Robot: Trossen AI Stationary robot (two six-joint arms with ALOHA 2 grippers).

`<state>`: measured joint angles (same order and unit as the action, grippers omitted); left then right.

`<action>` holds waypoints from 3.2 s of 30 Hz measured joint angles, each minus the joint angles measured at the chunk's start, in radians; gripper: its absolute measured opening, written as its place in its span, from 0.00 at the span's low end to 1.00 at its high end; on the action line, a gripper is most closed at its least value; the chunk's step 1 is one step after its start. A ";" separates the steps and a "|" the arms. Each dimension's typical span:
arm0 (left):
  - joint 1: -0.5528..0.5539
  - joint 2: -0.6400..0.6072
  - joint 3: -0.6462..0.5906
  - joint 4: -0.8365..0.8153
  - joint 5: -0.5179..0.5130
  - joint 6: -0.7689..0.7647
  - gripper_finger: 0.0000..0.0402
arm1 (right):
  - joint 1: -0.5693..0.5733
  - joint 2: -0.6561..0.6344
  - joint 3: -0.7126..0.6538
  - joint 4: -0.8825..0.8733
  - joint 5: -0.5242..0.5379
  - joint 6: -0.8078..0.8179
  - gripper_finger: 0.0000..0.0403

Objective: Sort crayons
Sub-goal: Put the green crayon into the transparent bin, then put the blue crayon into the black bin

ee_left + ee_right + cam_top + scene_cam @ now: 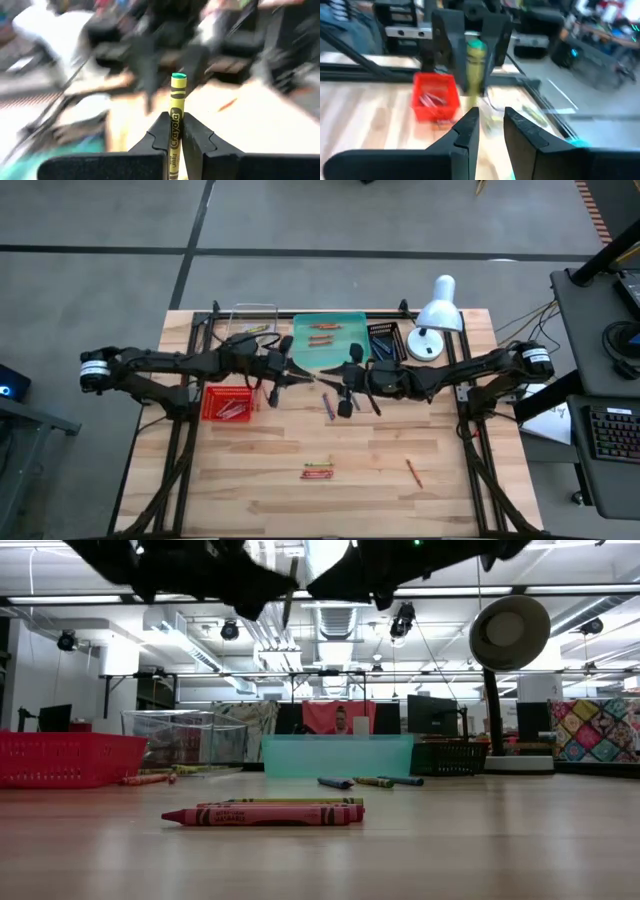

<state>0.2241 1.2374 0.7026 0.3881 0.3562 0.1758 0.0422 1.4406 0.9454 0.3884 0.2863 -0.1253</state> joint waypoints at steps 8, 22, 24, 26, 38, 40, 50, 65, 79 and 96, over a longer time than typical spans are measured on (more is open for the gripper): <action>0.085 -0.057 0.254 -0.794 -0.567 0.128 0.00 | -0.001 -0.005 0.126 -0.298 0.033 0.049 0.20; 0.516 0.036 0.297 -1.071 -0.627 0.030 0.00 | -0.001 0.001 0.133 -0.339 0.029 0.073 0.19; 0.554 0.072 0.297 -1.071 -0.627 0.024 0.00 | -0.001 0.001 0.133 -0.339 0.029 0.078 0.20; 0.573 0.109 0.298 -1.071 -0.627 0.034 0.00 | -0.001 0.001 0.133 -0.340 0.029 0.081 0.20; 0.582 0.271 0.299 -1.028 -0.727 0.112 0.04 | -0.001 0.001 0.132 -0.340 0.029 0.090 0.20; 0.583 0.274 0.299 -1.013 -0.733 0.119 0.07 | -0.001 0.001 0.132 -0.340 0.029 0.090 0.20; 0.583 0.260 0.299 -0.999 -0.734 0.130 0.17 | -0.001 0.001 0.132 -0.341 0.029 0.092 0.20; 0.530 0.009 0.289 -0.944 -0.421 0.014 0.14 | -0.022 0.001 0.132 -0.429 0.030 0.268 0.20; 0.305 -0.263 0.103 -0.641 -0.336 -0.084 0.12 | -0.030 0.001 0.148 -0.437 -0.029 0.434 0.20; 0.204 -0.425 -0.043 -0.491 -0.337 -0.194 0.12 | -0.034 0.011 0.195 -0.615 -0.053 0.606 0.20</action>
<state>0.4282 0.8125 0.6594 -0.1030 0.0196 -0.0180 0.0078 1.4519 1.1400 -0.2268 0.2335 0.4810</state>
